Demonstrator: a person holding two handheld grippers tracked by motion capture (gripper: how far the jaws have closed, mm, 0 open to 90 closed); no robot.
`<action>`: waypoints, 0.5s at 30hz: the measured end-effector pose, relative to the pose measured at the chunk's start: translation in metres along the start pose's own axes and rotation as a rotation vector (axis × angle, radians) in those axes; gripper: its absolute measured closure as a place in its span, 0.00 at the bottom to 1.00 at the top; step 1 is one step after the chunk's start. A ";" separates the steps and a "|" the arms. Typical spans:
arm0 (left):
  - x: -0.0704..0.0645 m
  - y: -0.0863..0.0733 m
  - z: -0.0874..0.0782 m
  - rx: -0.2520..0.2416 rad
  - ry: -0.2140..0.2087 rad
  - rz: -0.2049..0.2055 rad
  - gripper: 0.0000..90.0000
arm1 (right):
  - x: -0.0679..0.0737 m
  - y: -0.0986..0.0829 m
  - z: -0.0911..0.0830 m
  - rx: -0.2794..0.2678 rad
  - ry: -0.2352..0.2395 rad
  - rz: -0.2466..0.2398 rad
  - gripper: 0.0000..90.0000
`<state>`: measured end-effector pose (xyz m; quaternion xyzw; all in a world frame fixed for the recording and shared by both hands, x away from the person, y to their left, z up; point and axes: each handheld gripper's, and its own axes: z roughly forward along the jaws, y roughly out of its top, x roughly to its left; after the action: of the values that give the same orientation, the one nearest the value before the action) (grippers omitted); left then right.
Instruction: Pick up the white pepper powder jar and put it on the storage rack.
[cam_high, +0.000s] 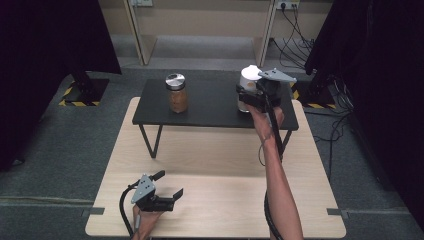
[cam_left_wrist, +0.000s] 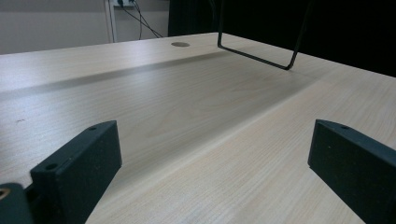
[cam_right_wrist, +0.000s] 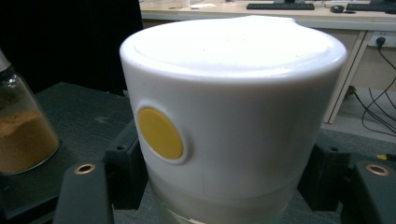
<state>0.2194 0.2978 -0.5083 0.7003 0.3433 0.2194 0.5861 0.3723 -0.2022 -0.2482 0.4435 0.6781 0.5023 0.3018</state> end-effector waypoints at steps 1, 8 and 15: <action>0.000 0.000 0.000 0.000 0.000 0.000 0.02 | 0.000 0.000 0.000 0.001 -0.001 -0.001 0.34; 0.000 0.000 0.000 0.002 0.000 0.001 0.02 | 0.000 -0.003 0.003 -0.001 -0.004 -0.007 0.34; 0.000 0.000 0.000 0.003 0.000 0.003 0.02 | 0.000 -0.006 0.001 -0.005 0.002 -0.026 0.26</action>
<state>0.2191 0.2977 -0.5078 0.7017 0.3423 0.2199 0.5848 0.3716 -0.2020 -0.2543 0.4335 0.6828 0.5004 0.3088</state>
